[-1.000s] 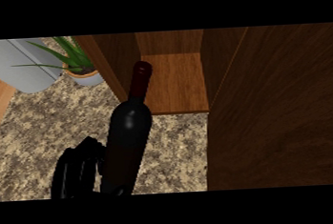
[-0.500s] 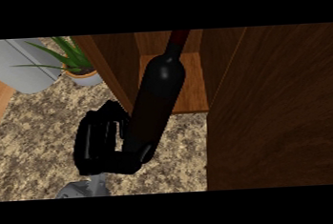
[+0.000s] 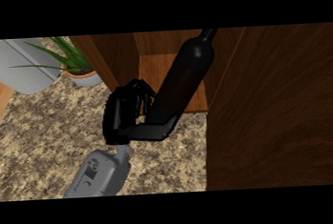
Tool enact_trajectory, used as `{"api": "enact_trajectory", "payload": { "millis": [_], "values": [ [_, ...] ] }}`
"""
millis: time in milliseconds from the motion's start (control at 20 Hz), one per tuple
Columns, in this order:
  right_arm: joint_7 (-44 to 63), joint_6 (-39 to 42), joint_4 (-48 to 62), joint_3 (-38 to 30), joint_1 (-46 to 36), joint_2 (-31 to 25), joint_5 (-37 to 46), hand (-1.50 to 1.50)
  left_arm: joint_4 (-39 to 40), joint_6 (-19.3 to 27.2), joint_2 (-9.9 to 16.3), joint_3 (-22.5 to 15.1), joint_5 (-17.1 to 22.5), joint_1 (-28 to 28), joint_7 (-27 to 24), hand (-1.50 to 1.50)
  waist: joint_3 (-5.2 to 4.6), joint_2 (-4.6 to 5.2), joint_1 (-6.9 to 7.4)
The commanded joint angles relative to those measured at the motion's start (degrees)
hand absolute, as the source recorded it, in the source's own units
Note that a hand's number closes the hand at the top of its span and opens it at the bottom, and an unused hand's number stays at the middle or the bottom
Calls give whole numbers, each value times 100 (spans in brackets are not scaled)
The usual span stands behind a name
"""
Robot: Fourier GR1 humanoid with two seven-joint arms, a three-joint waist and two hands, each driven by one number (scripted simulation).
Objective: Pick up the wine, place it into the cabinet and close the cabinet
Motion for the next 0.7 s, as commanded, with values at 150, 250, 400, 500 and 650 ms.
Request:
{"api": "enact_trajectory", "payload": {
  "millis": [150,250,400,500,650],
  "values": [
    [-45,162,-393,-79,509,-17,-193,-150,1089,496,-3,-425,262,-519,-554,150,0,-1,-36],
    [163,-95,-52,0,-78,-19,40,-150,1476,614,-3,-292,496,-1027,-433,150,-1,7,-22],
    [-246,111,11,113,204,65,183,-150,1557,460,-2,-388,676,-515,-921,150,-1,1,1],
    [-43,95,161,-197,-129,-121,-211,-150,1745,1109,-2,-1000,1253,-711,-1307,150,-1,5,-27],
    [-444,85,14,421,295,245,482,-150,2051,985,-3,-1000,1222,-774,-1372,150,-1,4,-23]
  ]
}}
